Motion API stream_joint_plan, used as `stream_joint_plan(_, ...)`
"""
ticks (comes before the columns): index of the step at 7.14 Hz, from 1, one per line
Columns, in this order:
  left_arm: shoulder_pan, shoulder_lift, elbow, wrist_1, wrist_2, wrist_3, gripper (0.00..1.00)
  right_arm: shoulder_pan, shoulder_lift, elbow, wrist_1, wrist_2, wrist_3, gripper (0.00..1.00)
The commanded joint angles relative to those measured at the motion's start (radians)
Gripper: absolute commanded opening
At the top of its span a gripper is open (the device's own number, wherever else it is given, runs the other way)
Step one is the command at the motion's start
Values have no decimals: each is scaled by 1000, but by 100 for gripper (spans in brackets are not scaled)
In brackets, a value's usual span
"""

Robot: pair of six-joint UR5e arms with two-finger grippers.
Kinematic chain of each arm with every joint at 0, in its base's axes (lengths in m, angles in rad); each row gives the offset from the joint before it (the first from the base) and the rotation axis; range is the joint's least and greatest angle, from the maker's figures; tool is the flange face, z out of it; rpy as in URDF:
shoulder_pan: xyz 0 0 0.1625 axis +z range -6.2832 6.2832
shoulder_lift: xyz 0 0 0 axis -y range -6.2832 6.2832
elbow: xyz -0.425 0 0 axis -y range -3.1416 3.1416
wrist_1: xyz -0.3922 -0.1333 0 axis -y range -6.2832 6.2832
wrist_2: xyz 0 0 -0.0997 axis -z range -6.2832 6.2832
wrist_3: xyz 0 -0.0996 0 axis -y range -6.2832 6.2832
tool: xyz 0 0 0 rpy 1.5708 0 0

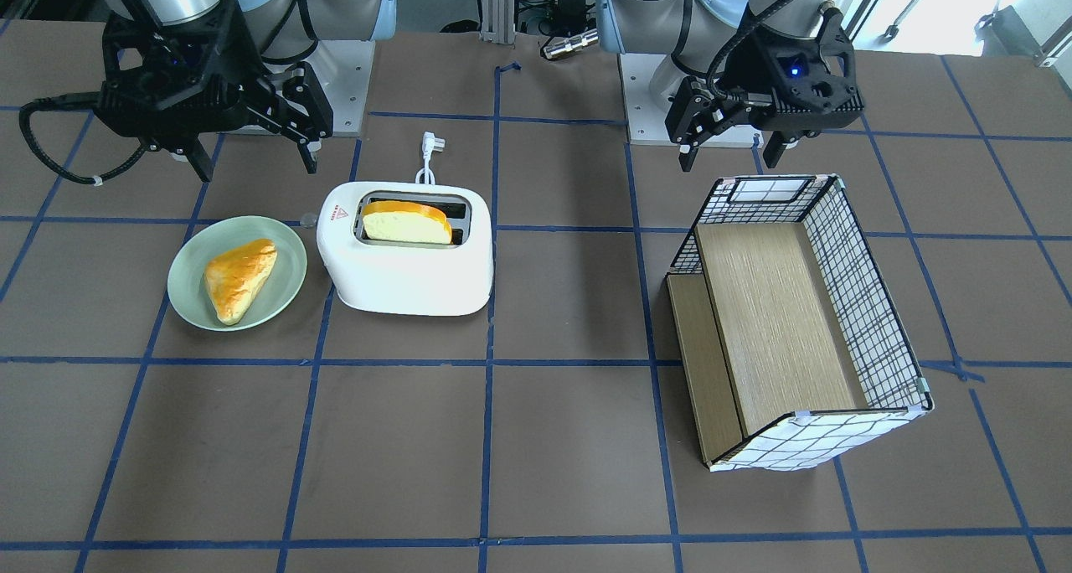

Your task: Press toaster with right arm

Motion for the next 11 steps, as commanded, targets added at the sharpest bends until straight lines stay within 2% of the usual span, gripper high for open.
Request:
stream_joint_plan(1,0,0,0,0,0,0,100,-1,0,0,0,-3,0,100)
stream_joint_plan(8,0,0,0,0,0,0,100,-1,0,-3,-9,-6,0,100)
stream_joint_plan(11,0,0,0,0,1,0,100,-4,-2,-32,-6,-5,8,100)
